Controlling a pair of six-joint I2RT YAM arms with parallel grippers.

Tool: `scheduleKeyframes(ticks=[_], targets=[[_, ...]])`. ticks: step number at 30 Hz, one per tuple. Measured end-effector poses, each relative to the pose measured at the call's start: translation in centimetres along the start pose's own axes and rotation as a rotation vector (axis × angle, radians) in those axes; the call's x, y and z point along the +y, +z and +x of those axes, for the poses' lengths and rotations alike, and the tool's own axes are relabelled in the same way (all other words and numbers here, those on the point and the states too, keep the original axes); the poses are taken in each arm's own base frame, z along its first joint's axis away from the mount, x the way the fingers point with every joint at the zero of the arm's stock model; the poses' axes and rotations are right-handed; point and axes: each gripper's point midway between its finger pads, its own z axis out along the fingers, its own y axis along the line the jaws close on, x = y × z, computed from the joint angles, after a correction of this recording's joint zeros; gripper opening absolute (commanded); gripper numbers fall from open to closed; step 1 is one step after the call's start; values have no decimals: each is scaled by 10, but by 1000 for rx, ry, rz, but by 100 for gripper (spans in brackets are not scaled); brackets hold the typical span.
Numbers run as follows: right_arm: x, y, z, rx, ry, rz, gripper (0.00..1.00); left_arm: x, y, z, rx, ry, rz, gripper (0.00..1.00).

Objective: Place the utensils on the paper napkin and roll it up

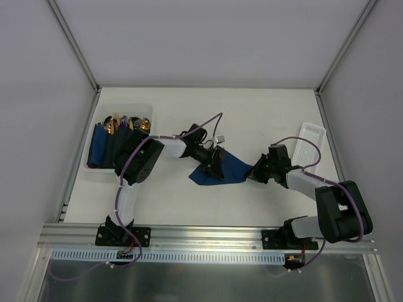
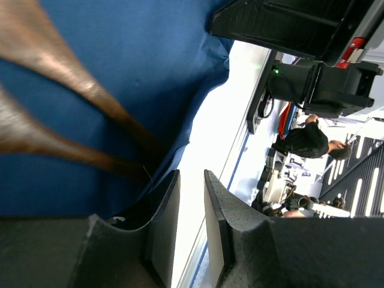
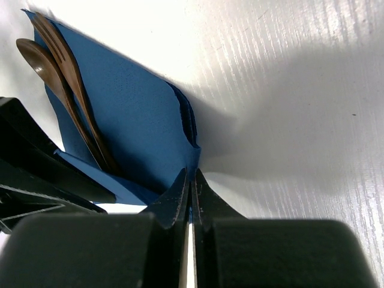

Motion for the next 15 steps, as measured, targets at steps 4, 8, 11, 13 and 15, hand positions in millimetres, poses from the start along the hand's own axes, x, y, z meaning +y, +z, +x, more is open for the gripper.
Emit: scheduleKeyframes(ticks=[4,8,11,13,15], targets=[[0,0,0,0,0,0,0,-4,6,-1,-13,-3,14,24],[-2,0,2,3,2,3,0,-10,8,-11,-44,-1,32,23],[-3,0,3,6,3,3,0,-12,8,-17,-69,-6,34,22],[-3,-2,3,3,1,-1,0,-10,7,-22,-90,-11,29,22],[0,-4,2,-4,-2,-11,0,-7,5,-24,-105,-24,23,22]])
